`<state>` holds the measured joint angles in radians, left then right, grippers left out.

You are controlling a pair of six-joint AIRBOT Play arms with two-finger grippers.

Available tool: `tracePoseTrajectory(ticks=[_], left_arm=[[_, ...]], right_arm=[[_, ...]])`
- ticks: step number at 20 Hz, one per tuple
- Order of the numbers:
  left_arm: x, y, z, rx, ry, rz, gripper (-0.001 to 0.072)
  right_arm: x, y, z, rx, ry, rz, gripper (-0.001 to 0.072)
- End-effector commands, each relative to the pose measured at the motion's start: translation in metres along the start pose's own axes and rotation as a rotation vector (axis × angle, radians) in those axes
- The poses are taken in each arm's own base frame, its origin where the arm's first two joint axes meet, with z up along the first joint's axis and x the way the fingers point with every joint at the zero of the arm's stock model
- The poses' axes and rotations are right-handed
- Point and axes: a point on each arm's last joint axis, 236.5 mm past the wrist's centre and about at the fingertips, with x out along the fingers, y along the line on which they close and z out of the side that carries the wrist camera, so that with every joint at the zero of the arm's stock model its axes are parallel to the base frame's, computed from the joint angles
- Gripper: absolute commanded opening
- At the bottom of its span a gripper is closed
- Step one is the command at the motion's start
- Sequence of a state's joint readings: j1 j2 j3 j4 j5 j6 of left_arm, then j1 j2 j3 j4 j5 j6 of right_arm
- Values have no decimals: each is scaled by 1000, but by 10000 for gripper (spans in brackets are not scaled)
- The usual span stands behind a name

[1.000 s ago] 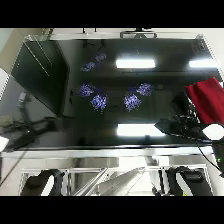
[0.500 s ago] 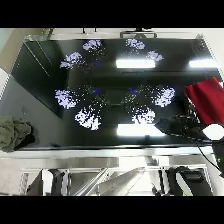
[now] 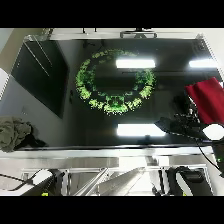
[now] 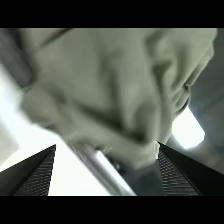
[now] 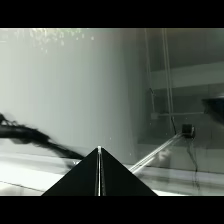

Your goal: Fold the shirts.

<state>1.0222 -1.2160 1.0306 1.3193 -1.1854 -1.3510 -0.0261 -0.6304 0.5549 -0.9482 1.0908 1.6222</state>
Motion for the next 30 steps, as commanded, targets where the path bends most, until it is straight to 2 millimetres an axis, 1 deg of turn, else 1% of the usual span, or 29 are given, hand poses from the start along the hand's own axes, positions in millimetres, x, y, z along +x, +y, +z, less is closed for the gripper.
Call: tracePoseTrajectory(ticks=[1,2,3,4,5,6,7,8,9,10,11,12,13,14,15,16,17,18,19,20,22,24,25,27,28,29,30], left_arm=[[57,-34,3,121,68,-32,718],[69,-42,1,145,87,-35,717],[80,-48,-1,161,103,-39,694],[88,-53,-2,172,118,-42,523],[90,-58,-4,181,145,-50,175],[87,-65,-3,195,171,-60,2],[81,-75,-2,213,190,-71,2],[70,-91,1,242,203,-95,2],[59,-113,4,271,201,-137,2],[43,-145,7,304,178,-203,2],[26,-182,7,346,155,-287,3],[3,-227,1,391,129,-392,3],[-21,-270,-13,440,124,-499,3],[-47,-316,-35,505,130,-611,4],[-71,-354,-61,571,145,-703,5],[-90,-386,-92,651,164,-772,23],[-103,-412,-124,741,185,-811,23],[-109,-430,-152,810,202,-837,22],[-113,-445,-178,864,222,-857,22],[-109,-457,-205,922,245,-858,22],[-92,-462,-244,1023,303,-813,23],[-68,-460,-271,1074,379,-757,22],[-54,-457,-279,1085,416,-727,21],[-34,-453,-286,1066,481,-694,15],[-26,-451,-283,1018,508,-673,58],[-22,-449,-273,963,513,-656,254],[-21,-448,-259,914,502,-648,288]], right_arm=[[0,1,3,0,-13,2,22],[0,1,3,1,-13,4,22],[0,1,3,1,-13,4,22],[0,1,3,1,-13,4,22],[0,1,3,1,-13,4,22],[0,1,3,1,-13,4,22],[0,1,3,1,-13,4,22],[0,1,3,1,-13,3,22],[0,1,3,1,-13,4,22],[0,1,3,1,-13,4,22],[0,1,3,1,-13,4,22],[0,1,3,1,-13,3,22],[0,1,3,1,-13,3,22],[0,1,3,1,-13,3,22],[0,1,3,1,-13,4,22],[0,1,3,1,-13,4,22],[0,1,3,1,-13,4,22],[0,1,3,1,-13,4,22],[0,1,3,1,-13,4,22],[0,1,3,0,-12,3,22],[0,1,2,-4,-9,2,22],[0,0,2,-5,-9,0,22],[0,0,2,-5,-9,0,23],[0,0,2,-28,-8,0,23],[0,0,0,-51,0,-1,23],[0,-1,-2,-76,9,-6,24],[0,-4,-2,-81,7,-18,32]])
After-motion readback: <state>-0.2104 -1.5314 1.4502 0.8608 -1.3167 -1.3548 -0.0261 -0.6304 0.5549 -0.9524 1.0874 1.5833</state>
